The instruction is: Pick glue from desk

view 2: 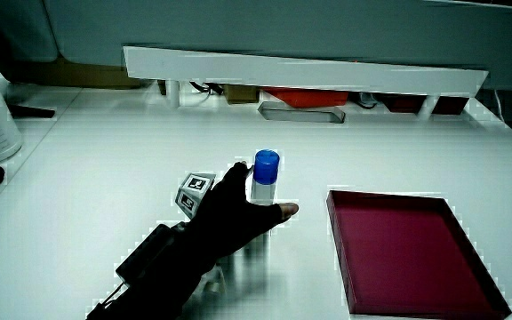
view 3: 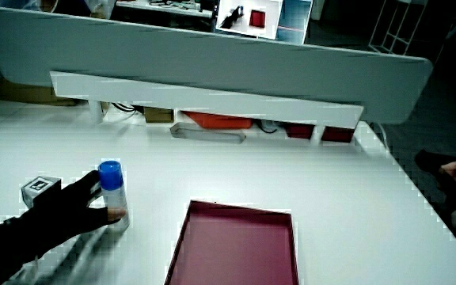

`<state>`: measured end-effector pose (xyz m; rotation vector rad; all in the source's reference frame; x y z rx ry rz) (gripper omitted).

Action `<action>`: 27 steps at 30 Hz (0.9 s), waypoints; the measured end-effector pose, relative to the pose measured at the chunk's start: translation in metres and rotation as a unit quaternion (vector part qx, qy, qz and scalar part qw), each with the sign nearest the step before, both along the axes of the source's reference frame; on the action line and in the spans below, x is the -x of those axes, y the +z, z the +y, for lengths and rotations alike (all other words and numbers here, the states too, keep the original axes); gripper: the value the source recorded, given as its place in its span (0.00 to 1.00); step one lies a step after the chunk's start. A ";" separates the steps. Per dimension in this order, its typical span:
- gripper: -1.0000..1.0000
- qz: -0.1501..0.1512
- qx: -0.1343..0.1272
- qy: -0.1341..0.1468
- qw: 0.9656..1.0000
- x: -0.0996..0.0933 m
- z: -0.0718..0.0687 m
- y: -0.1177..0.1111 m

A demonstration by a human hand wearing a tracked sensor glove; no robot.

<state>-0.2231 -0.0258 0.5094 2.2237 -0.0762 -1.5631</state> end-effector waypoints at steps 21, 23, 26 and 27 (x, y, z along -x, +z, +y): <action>1.00 -0.026 -0.067 -0.050 0.996 0.008 -0.003 -0.001; 1.00 -0.040 -0.077 -0.050 0.995 0.010 -0.003 0.001; 1.00 -0.026 -0.081 -0.051 0.995 0.008 -0.002 -0.002; 1.00 -0.032 -0.079 -0.050 0.995 0.007 -0.002 -0.003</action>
